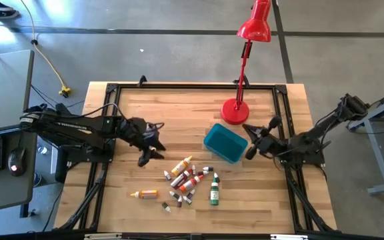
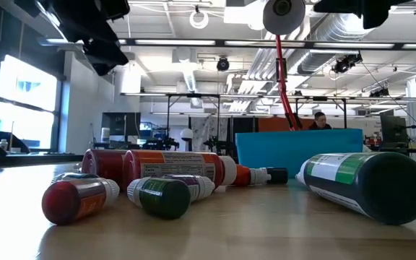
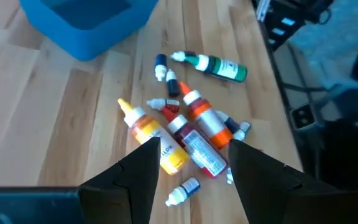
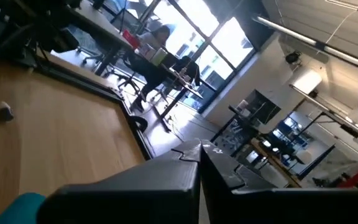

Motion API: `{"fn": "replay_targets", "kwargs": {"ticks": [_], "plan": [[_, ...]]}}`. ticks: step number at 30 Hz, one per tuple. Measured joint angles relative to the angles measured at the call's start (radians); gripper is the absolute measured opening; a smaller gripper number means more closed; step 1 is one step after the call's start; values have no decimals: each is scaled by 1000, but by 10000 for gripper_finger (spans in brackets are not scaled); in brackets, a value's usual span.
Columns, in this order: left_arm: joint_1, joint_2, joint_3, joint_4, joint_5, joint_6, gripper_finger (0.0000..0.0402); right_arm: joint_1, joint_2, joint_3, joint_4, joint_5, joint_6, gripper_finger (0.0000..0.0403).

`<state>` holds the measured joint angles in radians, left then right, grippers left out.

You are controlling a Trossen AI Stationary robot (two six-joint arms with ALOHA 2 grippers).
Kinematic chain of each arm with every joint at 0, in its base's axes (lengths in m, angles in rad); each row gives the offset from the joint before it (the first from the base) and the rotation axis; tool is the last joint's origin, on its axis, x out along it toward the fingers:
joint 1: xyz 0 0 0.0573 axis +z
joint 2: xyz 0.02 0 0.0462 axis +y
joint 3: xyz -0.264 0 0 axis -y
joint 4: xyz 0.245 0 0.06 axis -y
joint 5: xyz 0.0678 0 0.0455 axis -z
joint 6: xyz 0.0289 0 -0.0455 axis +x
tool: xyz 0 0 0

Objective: Pick & Place food coloring
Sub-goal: Put the big yellow food coloring bottle into the blue container

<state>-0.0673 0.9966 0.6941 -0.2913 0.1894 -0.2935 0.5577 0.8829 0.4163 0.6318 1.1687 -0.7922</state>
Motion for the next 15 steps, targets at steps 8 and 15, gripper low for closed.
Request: {"fn": "replay_targets", "kwargs": {"ticks": [8,15], "plan": [[-91,36,0,3,-259,-223,188,-54,43,21,19,-268,146,1],[-90,126,0,5,-261,-366,188,-108,43,21,33,-480,287,26]]}}
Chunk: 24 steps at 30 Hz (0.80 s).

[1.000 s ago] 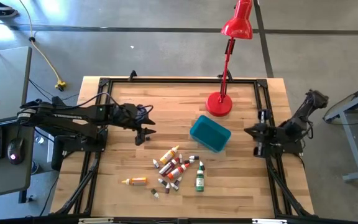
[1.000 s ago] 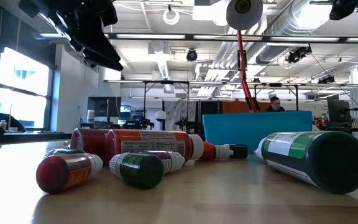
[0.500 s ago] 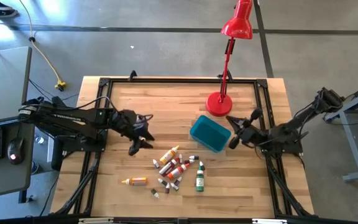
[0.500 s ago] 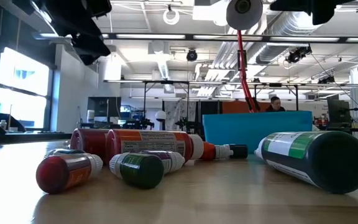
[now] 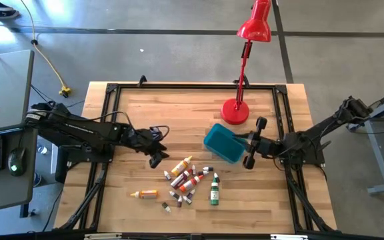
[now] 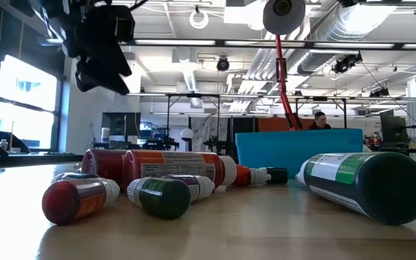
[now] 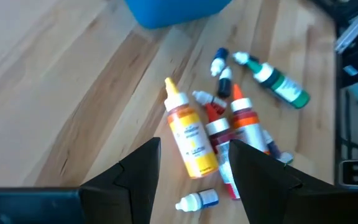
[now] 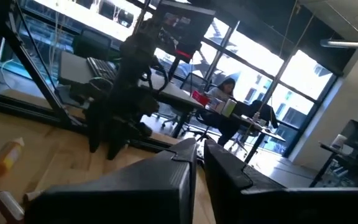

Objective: Pick & Place food coloring
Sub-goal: Put the big yellow food coloring bottle into the blue container

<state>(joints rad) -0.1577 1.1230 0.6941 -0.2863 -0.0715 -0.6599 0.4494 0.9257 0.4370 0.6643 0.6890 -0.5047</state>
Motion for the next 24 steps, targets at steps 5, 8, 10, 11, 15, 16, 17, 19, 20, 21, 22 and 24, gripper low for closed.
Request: {"fn": "replay_targets", "kwargs": {"ticks": [5,8,10,11,15,16,17,19,20,21,22,24], "plan": [[0,43,0,0,0,-3,188,-12,0,0,-4,0,-50,34],[0,54,0,5,0,-3,188,-12,2,0,-14,-44,-49,32],[0,54,0,16,-1,-2,188,-12,3,0,-12,-56,-34,31],[0,54,0,26,-2,-1,188,-12,3,0,-10,-56,-16,31],[0,54,0,105,6,0,188,-30,4,0,-13,-54,9,50],[0,54,0,130,8,-1,188,-38,8,0,-12,-62,11,59],[0,54,0,161,9,-1,188,-49,13,0,-12,-74,20,68],[0,54,0,217,9,0,188,-77,31,0,-13,-107,63,88],[0,54,0,239,10,1,188,-94,42,0,-11,-126,83,98],[0,54,0,254,10,2,188,-110,53,0,-11,-143,96,109],[0,54,0,262,10,2,188,-124,62,0,-11,-152,105,120],[0,54,0,264,9,2,188,-149,78,0,-11,-147,114,138]]}}
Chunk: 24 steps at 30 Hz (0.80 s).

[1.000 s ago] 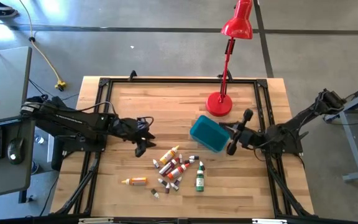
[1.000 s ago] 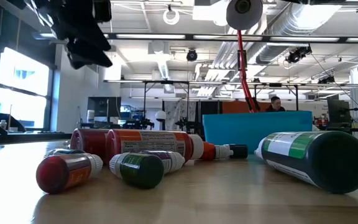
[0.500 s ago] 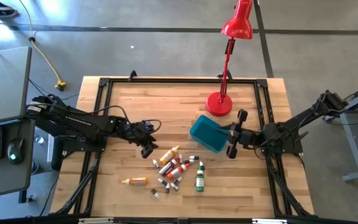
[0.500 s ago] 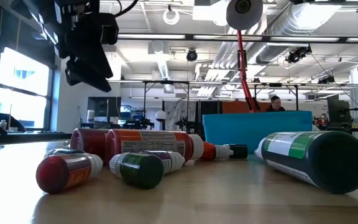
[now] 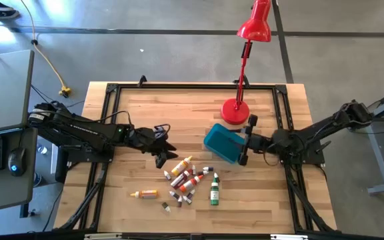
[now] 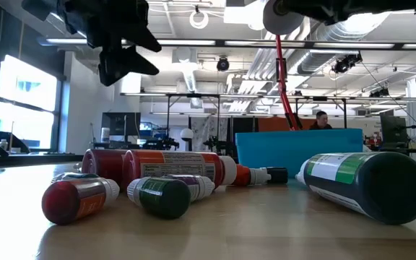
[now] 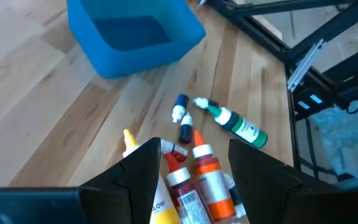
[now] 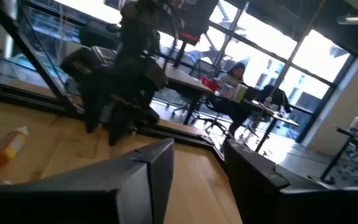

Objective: Pick & Place food coloring
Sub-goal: Put the big yellow food coloring bottle into the blue container

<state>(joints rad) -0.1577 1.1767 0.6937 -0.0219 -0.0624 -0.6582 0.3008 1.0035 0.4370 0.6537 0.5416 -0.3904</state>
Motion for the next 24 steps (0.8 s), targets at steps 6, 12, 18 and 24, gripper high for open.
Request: {"fn": "replay_targets", "kwargs": {"ticks": [6,12,18,24], "plan": [[0,57,3,23,52,-54,188,-35,5,0,-25,24,104,168],[1,169,184,-147,61,26,188,-40,-1,0,-29,32,121,163],[1,341,447,-486,-37,31,188,-40,-2,0,-28,56,121,156],[1,506,580,-601,-51,21,188,-40,-2,0,-28,61,121,157]]}}
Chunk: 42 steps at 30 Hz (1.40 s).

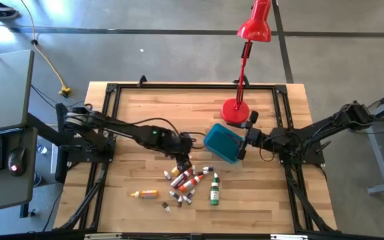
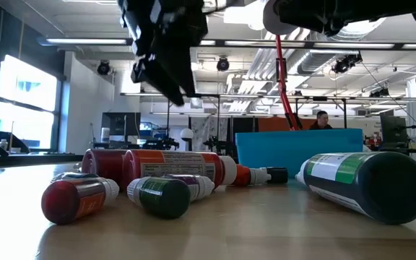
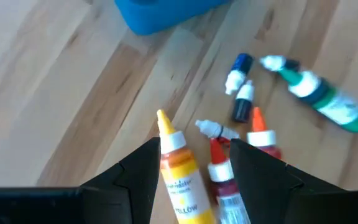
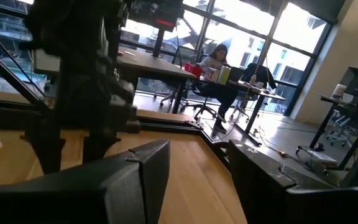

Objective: Pick & Place food coloring
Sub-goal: Put the big yellow food coloring bottle into the blue container

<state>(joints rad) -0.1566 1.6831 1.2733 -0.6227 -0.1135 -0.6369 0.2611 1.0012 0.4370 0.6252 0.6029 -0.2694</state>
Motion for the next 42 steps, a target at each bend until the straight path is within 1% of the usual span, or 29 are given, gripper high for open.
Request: {"fn": "replay_targets", "kwargs": {"ticks": [6,9,11,16,21,27,29,31,33,35,42], "plan": [[0,117,50,6,6,-78,188,0,0,0,1,0,0,152],[0,141,55,5,6,-103,188,0,0,0,0,0,0,152],[0,147,58,33,2,-105,188,0,0,0,2,2,0,151],[-1,147,58,30,-43,-155,188,10,0,0,-10,-6,18,151],[-1,152,58,13,-47,-146,188,10,0,0,-20,-6,22,151],[-1,186,58,-4,-54,-146,188,10,0,0,-24,-6,-23,151],[-1,193,54,-46,-54,-147,188,9,0,0,-25,-6,-25,151],[-1,212,60,-8,-55,-154,188,7,-1,0,-26,-5,-26,151],[-1,214,54,-41,-55,-155,188,6,-1,0,-22,-4,-27,151],[-1,225,59,4,-56,-159,188,7,-3,0,-22,2,-27,151],[-1,229,56,-8,-48,-188,188,7,-4,0,-23,4,-27,151]]}}
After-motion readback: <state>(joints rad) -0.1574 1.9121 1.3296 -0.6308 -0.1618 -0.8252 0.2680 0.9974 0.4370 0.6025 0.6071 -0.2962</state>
